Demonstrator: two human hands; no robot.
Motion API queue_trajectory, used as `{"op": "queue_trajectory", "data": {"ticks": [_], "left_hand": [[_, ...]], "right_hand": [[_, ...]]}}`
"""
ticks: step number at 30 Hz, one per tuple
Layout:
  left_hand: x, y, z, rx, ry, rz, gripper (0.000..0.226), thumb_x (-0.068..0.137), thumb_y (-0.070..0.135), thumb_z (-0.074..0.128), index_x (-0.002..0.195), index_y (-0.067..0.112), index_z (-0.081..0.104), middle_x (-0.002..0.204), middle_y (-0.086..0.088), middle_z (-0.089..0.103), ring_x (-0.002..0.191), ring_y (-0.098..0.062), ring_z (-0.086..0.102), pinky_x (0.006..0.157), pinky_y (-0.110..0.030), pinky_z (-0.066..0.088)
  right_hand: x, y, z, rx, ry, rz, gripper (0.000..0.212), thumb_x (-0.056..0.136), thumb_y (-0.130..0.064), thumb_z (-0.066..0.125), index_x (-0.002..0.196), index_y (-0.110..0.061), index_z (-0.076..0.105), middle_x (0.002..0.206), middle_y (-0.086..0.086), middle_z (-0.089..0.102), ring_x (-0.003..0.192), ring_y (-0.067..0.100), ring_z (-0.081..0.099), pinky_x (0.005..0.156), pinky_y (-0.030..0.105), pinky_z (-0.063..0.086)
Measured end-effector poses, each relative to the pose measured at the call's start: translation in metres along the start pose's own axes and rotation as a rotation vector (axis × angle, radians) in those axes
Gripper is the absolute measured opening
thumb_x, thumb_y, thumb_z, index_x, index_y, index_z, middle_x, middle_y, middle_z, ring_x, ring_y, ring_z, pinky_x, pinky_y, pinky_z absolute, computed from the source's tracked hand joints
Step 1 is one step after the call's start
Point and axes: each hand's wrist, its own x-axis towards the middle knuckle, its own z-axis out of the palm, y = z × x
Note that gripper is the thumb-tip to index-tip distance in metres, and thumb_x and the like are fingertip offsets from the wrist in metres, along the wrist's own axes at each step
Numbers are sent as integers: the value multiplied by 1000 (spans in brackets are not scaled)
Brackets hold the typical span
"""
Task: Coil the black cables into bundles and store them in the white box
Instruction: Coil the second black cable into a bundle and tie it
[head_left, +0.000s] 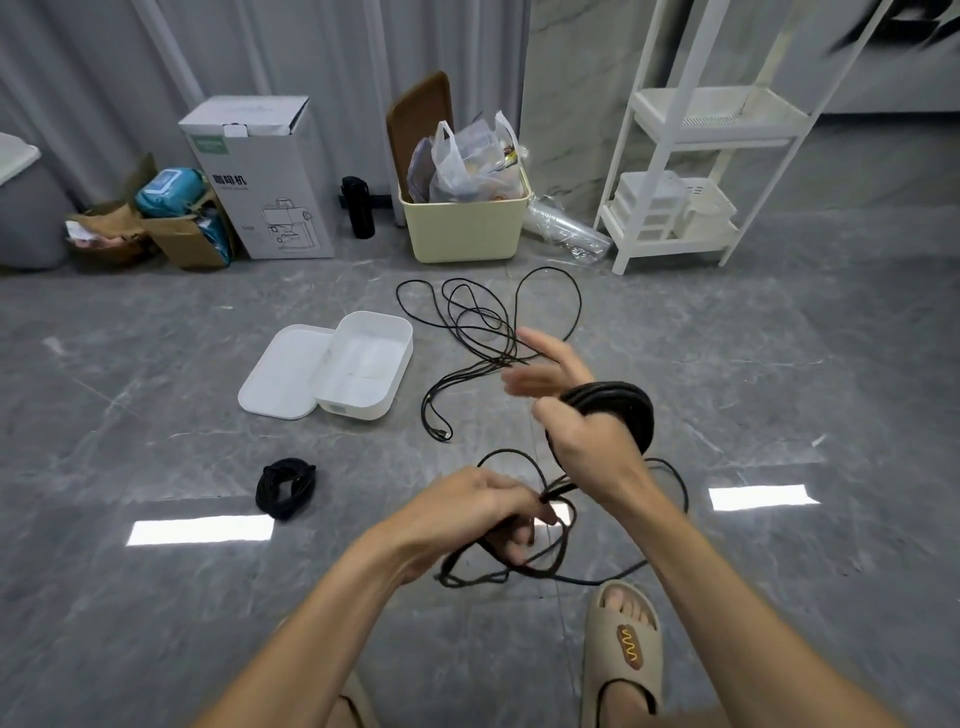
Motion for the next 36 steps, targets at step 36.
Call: {"op": "queue_trajectory", "data": {"ticks": [36], "left_hand": [[-4, -8, -42, 944, 851, 551, 30, 77, 7, 78, 82, 36, 79, 122, 5, 66, 121, -24, 53, 91, -34, 28]], "right_hand": [[-15, -41, -4, 969, -1251, 426, 39, 94, -13, 39, 124, -4, 62, 45, -4, 37, 34, 10, 26, 41, 18, 37]]}}
